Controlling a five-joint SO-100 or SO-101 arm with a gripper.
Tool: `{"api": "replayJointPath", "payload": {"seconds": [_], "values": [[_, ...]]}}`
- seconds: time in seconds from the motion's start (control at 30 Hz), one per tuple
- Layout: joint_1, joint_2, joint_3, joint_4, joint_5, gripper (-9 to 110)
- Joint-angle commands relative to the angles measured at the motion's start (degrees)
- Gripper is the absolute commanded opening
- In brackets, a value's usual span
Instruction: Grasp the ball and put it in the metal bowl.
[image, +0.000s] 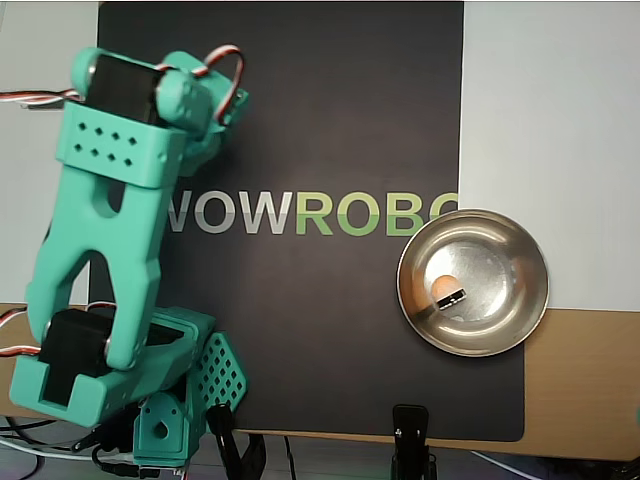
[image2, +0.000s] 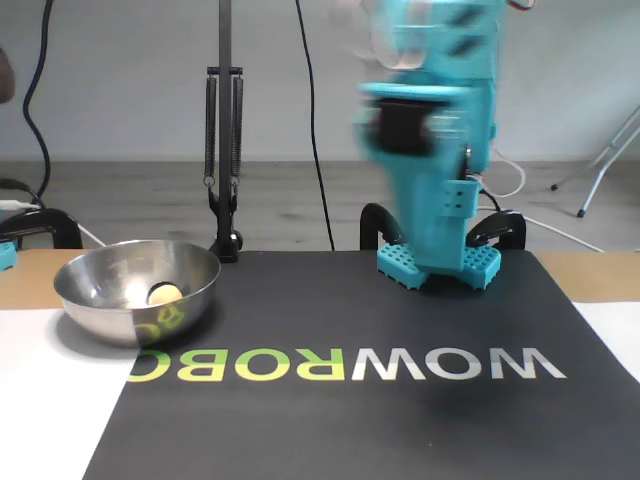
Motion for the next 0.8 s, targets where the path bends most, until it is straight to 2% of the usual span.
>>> {"api": "replayJointPath", "payload": {"seconds": [0.0,0.37,0.5,0.77], "values": [[-3.34,2.72,0.09,-0.44,1.05,0],[-12.48,2.81,0.44,-2.29,2.99,0],[-13.71,5.98,6.68,-10.37,2.99,0],[-16.7,22.06,32.34,-31.73,2.64,0]]}}
